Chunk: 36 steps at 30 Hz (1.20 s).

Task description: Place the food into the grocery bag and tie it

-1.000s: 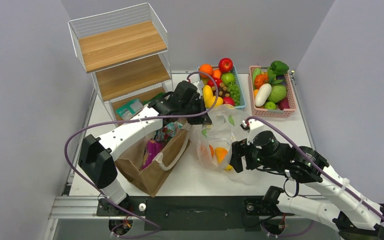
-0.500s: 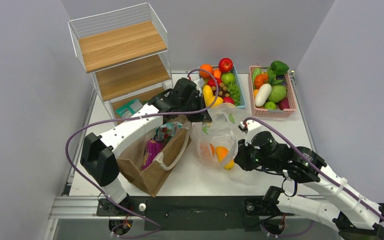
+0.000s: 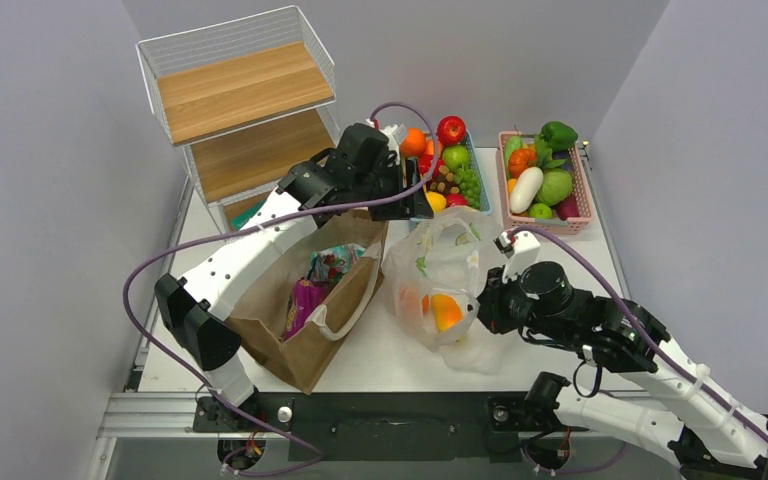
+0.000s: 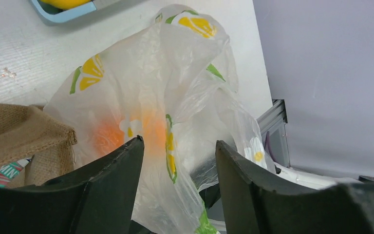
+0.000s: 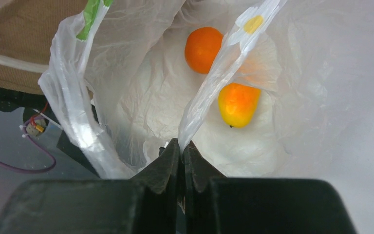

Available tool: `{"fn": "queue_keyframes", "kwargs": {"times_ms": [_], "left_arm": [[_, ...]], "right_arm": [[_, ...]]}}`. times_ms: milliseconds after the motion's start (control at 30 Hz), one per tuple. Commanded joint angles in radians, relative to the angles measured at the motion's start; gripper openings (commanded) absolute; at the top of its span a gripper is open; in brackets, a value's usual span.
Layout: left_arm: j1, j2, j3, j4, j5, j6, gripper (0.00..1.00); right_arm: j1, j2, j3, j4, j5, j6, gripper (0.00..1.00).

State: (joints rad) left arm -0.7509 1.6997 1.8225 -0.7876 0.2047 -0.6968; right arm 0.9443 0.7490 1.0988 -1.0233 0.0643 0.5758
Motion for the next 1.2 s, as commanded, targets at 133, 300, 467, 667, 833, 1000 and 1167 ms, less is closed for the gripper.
{"fn": "queue_keyframes", "kwargs": {"times_ms": [133, 300, 467, 667, 833, 1000, 1167], "left_arm": [[-0.017, 0.016, 0.274, -0.206, -0.098, 0.079, 0.55], [-0.130, 0.000, 0.395, -0.355, -0.282, 0.196, 0.53], [-0.234, -0.102, 0.291, -0.319, -0.314, 0.234, 0.52], [-0.434, -0.261, 0.049, -0.102, -0.319, 0.362, 0.56], [-0.504, -0.327, -0.092, 0.025, -0.283, 0.390, 0.58], [-0.547, -0.340, -0.185, 0.152, -0.234, 0.376, 0.59], [-0.586, -0.316, -0.254, 0.263, -0.229, 0.384, 0.59]], "right_arm": [[0.004, -0.014, 0.044, 0.046, 0.087, 0.065, 0.00], [0.004, 0.004, 0.055, 0.056, 0.093, 0.074, 0.00], [0.004, 0.018, 0.063, 0.068, 0.113, 0.087, 0.00], [0.004, 0.033, 0.065, 0.075, 0.127, 0.103, 0.00], [0.004, 0.041, 0.064, 0.079, 0.127, 0.109, 0.00], [0.004, 0.036, 0.064, 0.081, 0.133, 0.111, 0.00], [0.003, 0.028, 0.065, 0.081, 0.136, 0.108, 0.00]]}}
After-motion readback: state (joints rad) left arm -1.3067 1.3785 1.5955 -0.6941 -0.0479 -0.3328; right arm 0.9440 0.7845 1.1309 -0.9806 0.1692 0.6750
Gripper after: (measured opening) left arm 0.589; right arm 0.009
